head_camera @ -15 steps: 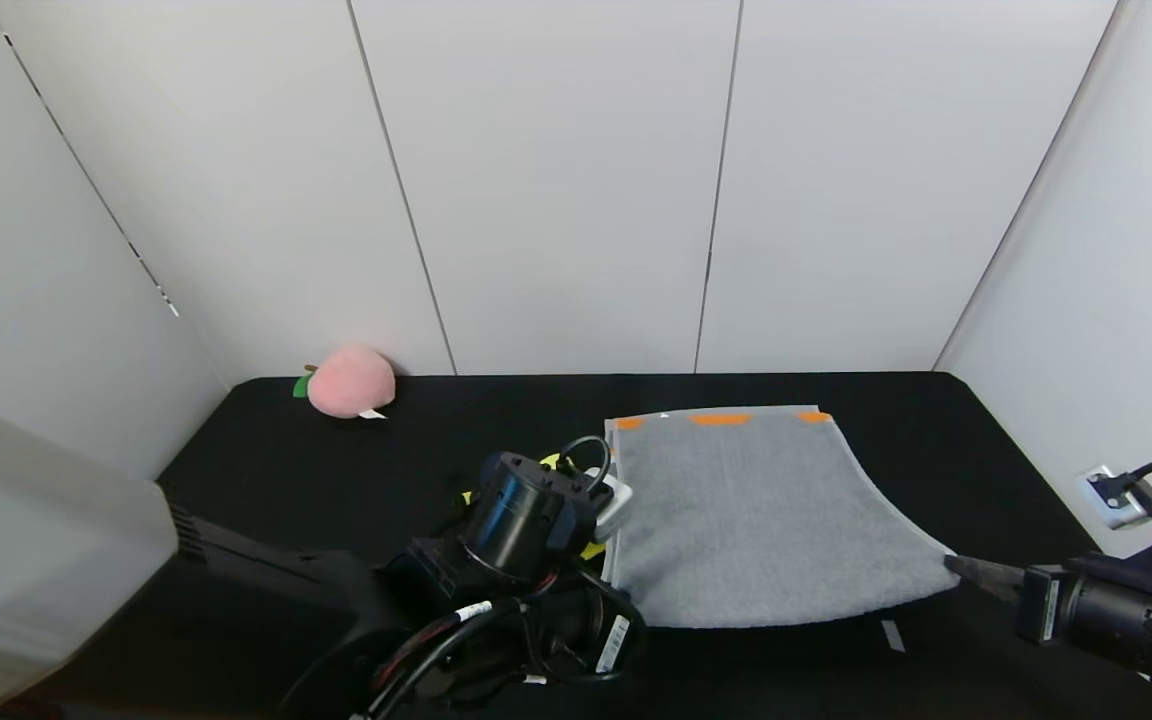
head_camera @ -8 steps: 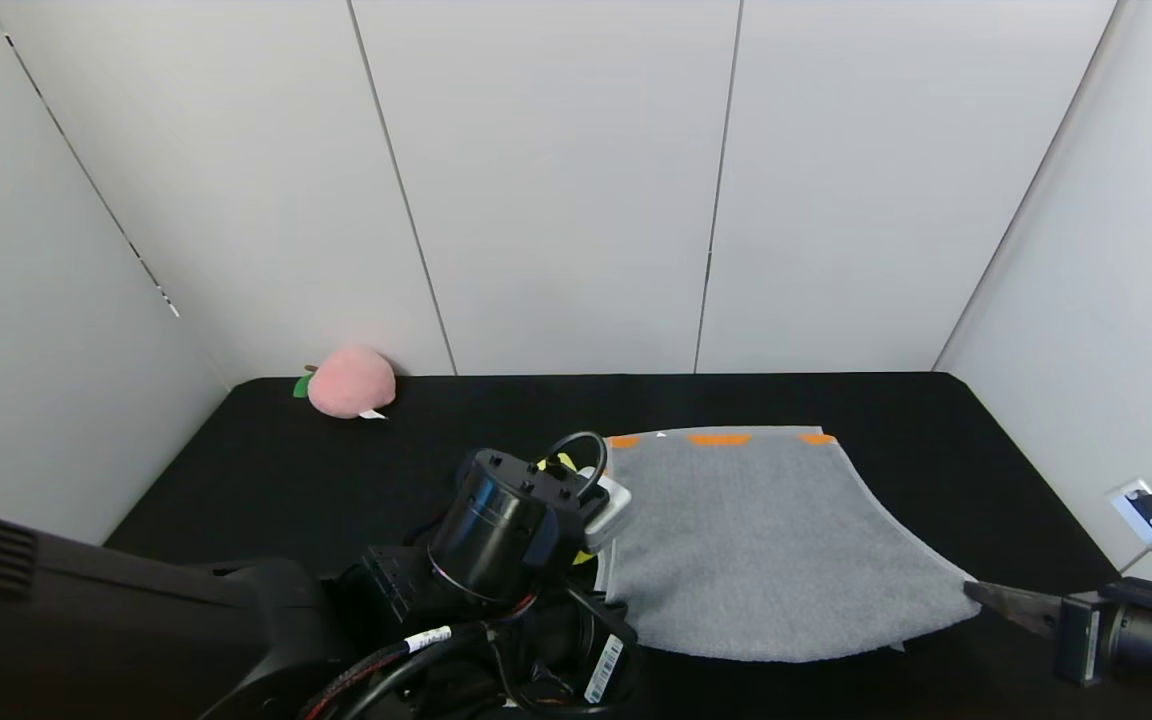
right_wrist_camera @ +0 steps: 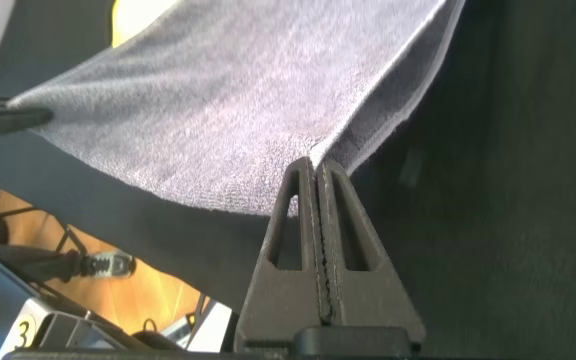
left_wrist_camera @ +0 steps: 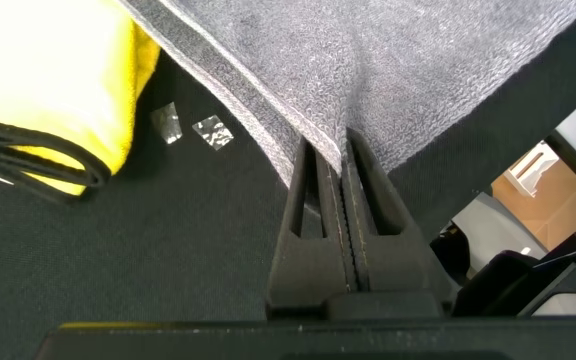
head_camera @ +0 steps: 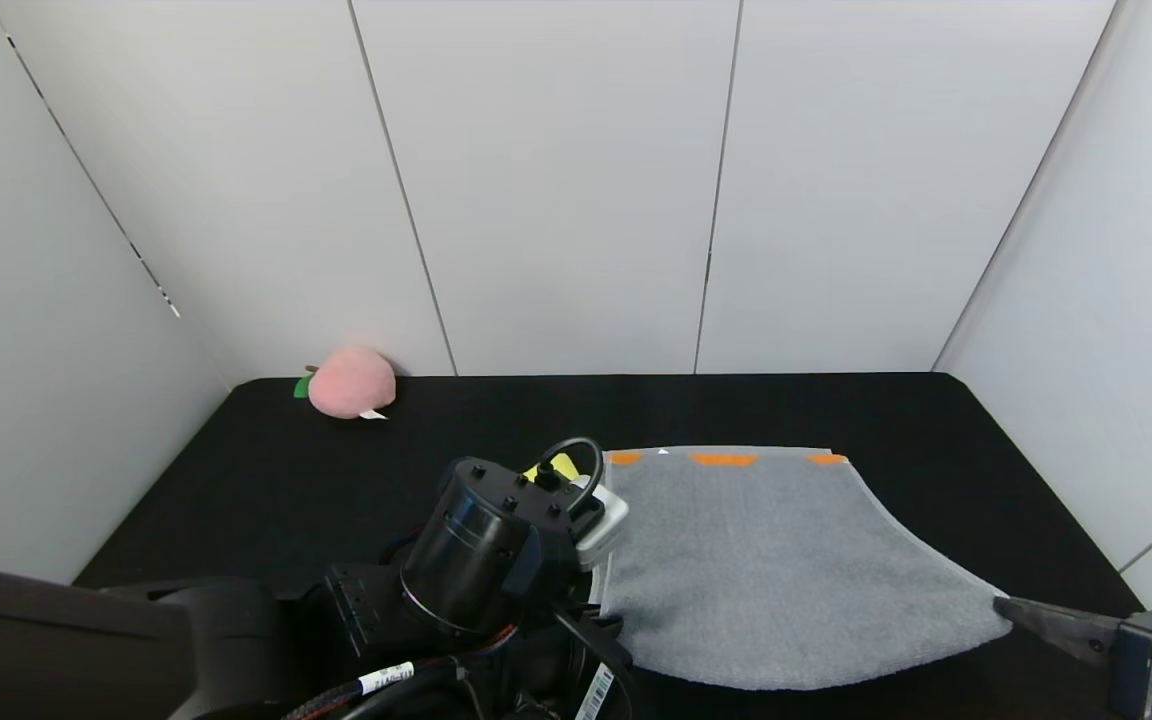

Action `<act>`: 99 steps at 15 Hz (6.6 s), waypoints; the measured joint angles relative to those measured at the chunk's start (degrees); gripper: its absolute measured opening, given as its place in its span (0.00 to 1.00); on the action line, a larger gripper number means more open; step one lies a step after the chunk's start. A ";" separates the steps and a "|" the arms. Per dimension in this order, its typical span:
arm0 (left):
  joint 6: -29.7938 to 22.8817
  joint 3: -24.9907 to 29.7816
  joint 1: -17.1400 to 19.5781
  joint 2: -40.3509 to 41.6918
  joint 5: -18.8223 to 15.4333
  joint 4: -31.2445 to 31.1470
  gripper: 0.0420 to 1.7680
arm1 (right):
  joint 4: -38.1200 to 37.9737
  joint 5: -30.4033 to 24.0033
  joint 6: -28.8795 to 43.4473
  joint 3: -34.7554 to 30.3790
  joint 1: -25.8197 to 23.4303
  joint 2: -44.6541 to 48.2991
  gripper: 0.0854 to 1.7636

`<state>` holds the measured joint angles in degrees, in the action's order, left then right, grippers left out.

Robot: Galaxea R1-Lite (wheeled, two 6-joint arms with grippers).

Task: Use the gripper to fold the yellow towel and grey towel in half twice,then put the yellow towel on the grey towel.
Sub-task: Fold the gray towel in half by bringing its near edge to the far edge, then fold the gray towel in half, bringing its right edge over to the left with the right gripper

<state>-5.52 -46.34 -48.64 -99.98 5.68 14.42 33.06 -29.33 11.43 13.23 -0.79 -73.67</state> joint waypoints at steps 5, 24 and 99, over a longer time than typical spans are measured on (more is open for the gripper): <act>0.33 -0.99 1.65 -0.99 0.00 -0.09 0.04 | -0.05 -0.01 0.74 2.54 0.02 -1.50 0.02; 4.30 -20.66 12.95 -16.20 -5.95 -0.93 0.04 | 0.68 0.56 1.65 22.36 -1.32 -25.76 0.02; 8.03 -31.34 19.37 -17.36 -6.39 0.24 0.97 | 1.96 6.53 -0.62 32.46 3.79 -48.74 0.96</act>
<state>2.51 -77.68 -29.27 -117.33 -0.71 14.67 35.02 -22.80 10.81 45.69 3.00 -122.41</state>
